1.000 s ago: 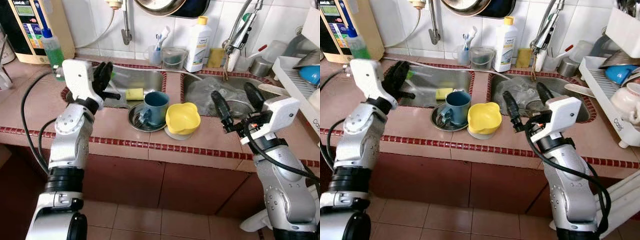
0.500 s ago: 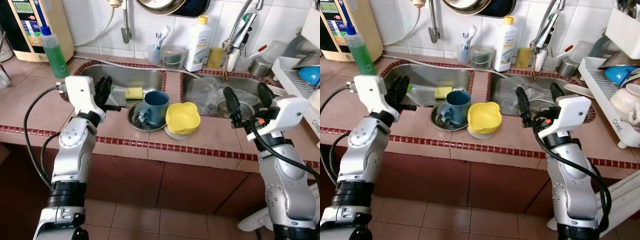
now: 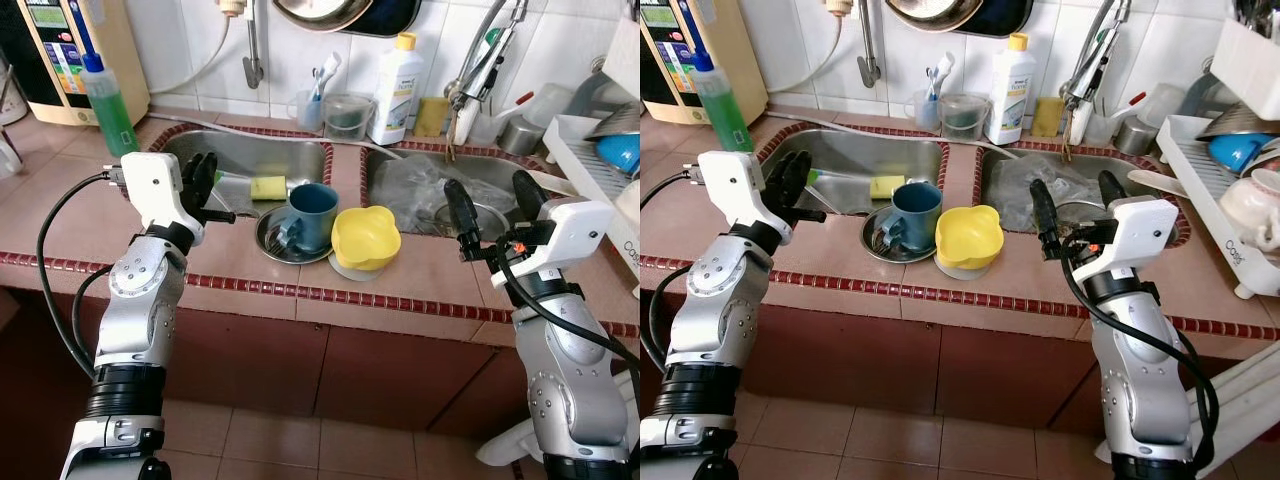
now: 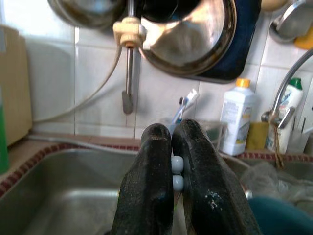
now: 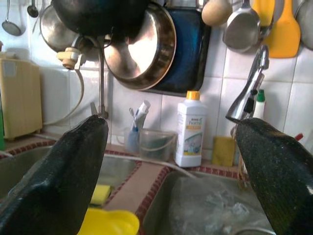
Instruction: Kitchen organization
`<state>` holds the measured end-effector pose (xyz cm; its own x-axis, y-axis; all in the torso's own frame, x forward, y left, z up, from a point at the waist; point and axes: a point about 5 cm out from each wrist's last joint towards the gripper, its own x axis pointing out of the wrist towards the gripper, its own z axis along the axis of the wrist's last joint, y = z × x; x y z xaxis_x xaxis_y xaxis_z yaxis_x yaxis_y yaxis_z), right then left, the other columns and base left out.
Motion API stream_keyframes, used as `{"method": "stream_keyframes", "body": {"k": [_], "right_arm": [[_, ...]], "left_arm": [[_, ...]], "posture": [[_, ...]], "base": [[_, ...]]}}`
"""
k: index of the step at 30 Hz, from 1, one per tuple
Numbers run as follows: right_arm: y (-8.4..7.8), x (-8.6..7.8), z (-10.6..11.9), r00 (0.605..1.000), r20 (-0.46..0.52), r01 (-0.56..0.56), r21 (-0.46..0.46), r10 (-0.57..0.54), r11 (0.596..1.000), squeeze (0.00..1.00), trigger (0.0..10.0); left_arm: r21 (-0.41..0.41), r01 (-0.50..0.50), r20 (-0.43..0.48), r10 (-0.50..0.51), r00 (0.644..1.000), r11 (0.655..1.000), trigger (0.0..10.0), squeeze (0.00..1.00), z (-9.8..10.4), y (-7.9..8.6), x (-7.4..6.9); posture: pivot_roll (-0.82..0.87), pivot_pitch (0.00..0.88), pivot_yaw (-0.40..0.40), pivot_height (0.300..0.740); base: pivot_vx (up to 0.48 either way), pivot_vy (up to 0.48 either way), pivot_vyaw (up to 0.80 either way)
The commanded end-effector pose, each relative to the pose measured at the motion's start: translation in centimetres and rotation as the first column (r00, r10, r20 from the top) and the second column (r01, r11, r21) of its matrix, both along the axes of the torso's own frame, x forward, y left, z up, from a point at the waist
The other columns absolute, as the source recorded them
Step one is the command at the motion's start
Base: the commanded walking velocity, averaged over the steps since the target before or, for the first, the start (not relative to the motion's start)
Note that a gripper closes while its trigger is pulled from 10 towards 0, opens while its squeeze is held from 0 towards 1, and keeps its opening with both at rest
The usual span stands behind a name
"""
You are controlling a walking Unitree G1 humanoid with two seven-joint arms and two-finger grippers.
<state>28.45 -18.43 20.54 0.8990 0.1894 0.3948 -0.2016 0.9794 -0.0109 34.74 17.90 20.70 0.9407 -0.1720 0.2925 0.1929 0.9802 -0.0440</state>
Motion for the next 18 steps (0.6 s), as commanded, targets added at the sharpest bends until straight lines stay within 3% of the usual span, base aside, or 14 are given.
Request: {"method": "stream_keyframes", "body": {"k": [1, 18], "right_arm": [[-0.16, -0.15, 0.31, 1.000, 0.014, 0.004, -0.006, -0.004, 1.000, 0.00, 10.0], [-0.03, -0.13, 0.56, 1.000, 0.019, -0.019, -0.015, 0.020, 1.000, 0.00, 10.0]], "left_arm": [[0.004, 0.018, 0.020, -0.018, 1.000, 1.000, 10.0, 0.00, 0.73, -0.20, 0.05], [-0.010, 0.021, 0.025, -0.020, 0.999, 1.000, 10.0, 0.00, 0.83, -0.42, -0.03]], "posture": [[-0.12, 0.000, -0.022, 0.740], [-0.12, 0.000, -0.030, 0.740]], "base": [[0.349, 0.000, 0.00], [0.345, 0.000, 0.00]]}}
